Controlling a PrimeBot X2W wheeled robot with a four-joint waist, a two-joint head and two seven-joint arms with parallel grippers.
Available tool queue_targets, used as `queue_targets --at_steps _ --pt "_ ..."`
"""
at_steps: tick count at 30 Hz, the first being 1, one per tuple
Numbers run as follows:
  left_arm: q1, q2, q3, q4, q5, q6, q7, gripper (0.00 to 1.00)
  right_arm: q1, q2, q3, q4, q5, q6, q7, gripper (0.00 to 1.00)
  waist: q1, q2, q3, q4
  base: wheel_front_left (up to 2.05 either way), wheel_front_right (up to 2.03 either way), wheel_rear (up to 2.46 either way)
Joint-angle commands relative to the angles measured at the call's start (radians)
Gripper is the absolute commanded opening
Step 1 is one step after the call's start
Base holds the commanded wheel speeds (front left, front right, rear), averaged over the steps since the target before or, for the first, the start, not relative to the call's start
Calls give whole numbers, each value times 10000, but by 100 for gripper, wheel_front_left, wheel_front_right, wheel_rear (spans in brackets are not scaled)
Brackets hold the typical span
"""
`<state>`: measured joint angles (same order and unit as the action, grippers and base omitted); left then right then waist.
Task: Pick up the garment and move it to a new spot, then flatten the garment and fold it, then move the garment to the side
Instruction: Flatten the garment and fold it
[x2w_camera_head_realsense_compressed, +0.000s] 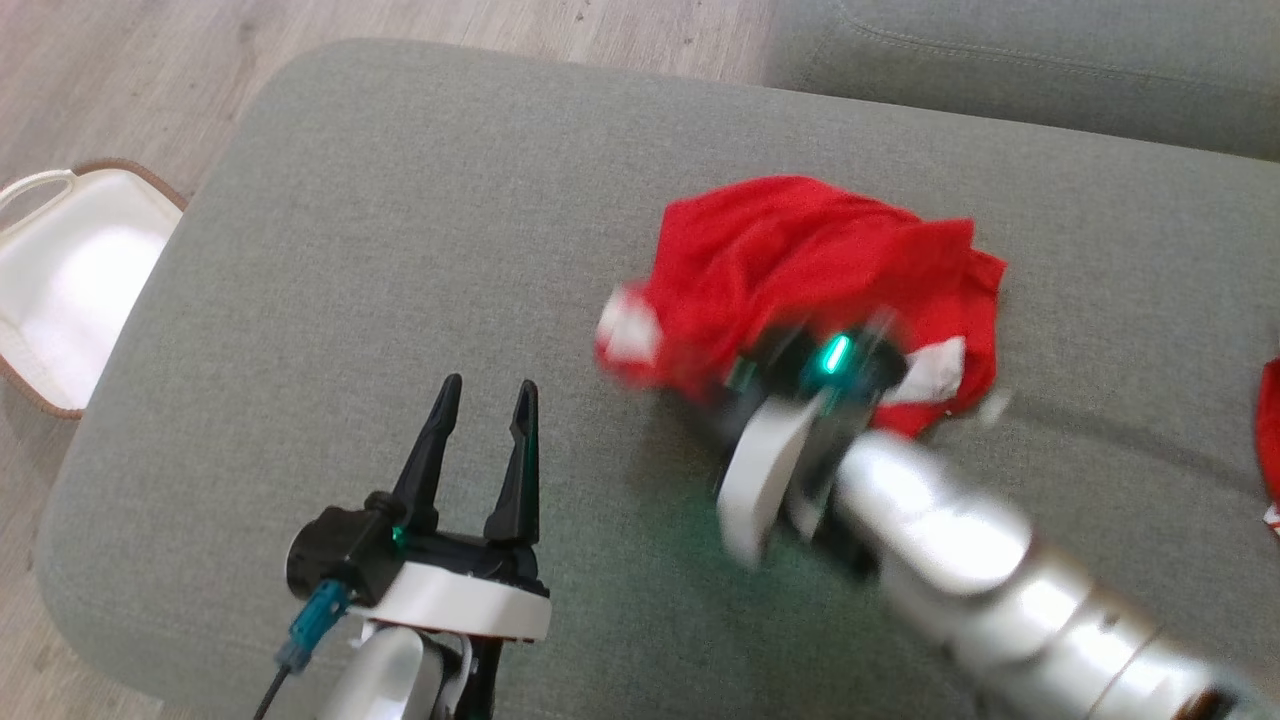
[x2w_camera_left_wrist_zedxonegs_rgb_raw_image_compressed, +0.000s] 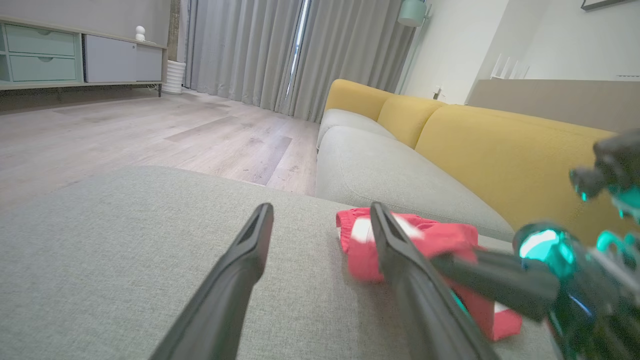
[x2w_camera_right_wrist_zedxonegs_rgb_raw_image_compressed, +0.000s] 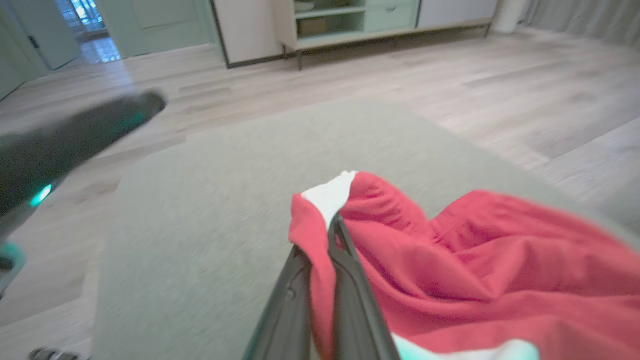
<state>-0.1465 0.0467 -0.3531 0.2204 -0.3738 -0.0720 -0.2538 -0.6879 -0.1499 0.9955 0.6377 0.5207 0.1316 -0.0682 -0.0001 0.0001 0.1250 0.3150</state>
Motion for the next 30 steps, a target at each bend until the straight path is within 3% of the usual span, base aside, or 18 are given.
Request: queue_targets --at_steps 1,4,5,6,12,19,25,30 --pt "-235 36 385 -274 82 -58 -80 100 -254 165 -56 -319 92 -9 -19 0 1 -1 -2 3 0 0 0" --pt "-253 36 364 -243 70 -73 -80 100 260 403 635 -87 242 -9 103 0 1 -1 -14 16 0 0 0" --pt "-259 36 344 -237 56 -75 -80 100 345 447 789 34 228 -9 66 74 1 -1 -15 19 0 0 0" --pt "-265 36 322 -231 43 -77 -80 100 409 485 889 184 233 -9 46 100 1 -1 -13 19 0 0 0" --pt "-235 36 351 -171 28 -69 -80 100 419 453 762 716 351 -9 -377 100 1 -1 -53 -93 0 0 0" --pt "-113 35 807 -99 255 -117 -80 100 610 -292 -396 516 358 -9 -978 100 1 -1 -249 -577 0 0 0" --pt "47 35 1377 -314 418 -202 -80 100 1297 -786 -2737 104 -347 -9 -1636 100 1 -1 -354 -1222 0 0 0" --pt "164 35 1665 -445 580 -282 -80 100 2486 -515 -5430 -803 -1525 -9 -1901 100 1 -1 -344 -1742 0 0 0"
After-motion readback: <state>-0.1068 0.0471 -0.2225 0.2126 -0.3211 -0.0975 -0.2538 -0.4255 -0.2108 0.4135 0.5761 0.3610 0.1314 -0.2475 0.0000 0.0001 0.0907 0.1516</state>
